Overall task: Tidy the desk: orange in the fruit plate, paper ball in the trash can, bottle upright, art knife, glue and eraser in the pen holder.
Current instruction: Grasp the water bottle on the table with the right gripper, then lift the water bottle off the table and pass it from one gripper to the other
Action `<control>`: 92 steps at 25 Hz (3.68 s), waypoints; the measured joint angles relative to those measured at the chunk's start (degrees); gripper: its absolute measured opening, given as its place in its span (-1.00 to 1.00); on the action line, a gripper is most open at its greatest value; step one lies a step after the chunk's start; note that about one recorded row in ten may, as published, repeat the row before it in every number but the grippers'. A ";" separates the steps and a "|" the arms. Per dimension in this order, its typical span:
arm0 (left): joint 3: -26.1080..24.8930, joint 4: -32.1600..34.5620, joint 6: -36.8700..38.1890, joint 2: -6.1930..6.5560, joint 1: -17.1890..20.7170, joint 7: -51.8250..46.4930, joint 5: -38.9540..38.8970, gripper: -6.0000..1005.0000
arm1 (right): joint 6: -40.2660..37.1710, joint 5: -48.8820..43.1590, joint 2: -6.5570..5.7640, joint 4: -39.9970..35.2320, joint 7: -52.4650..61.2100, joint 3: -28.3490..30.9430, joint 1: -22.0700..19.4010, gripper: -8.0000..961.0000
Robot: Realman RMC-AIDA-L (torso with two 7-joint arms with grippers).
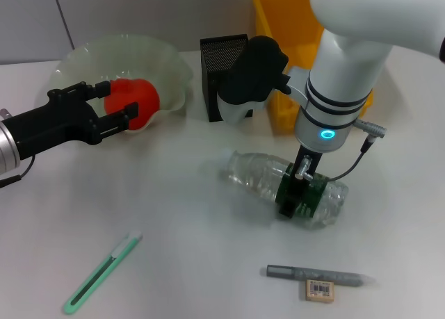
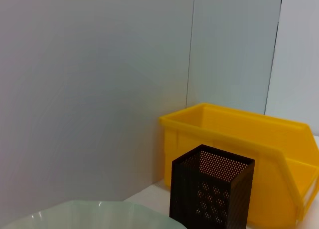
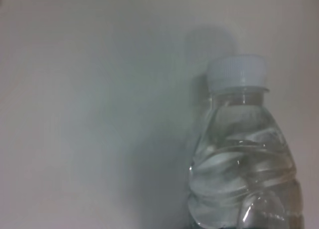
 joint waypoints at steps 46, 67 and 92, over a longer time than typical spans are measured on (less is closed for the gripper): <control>-1.12 4.40 2.05 0.05 1.53 0.00 -6.62 0.38 | 2.79 2.38 -0.23 -49.62 -6.69 1.00 -31.31 0.58; -5.27 5.17 2.65 0.29 4.15 1.73 -17.79 0.38 | 5.67 30.16 -0.36 -50.62 -30.03 14.72 -43.93 0.58; -4.79 4.76 10.10 0.15 2.46 -0.31 -17.03 0.38 | 3.40 60.98 -0.47 -13.78 -69.47 28.97 -35.39 0.58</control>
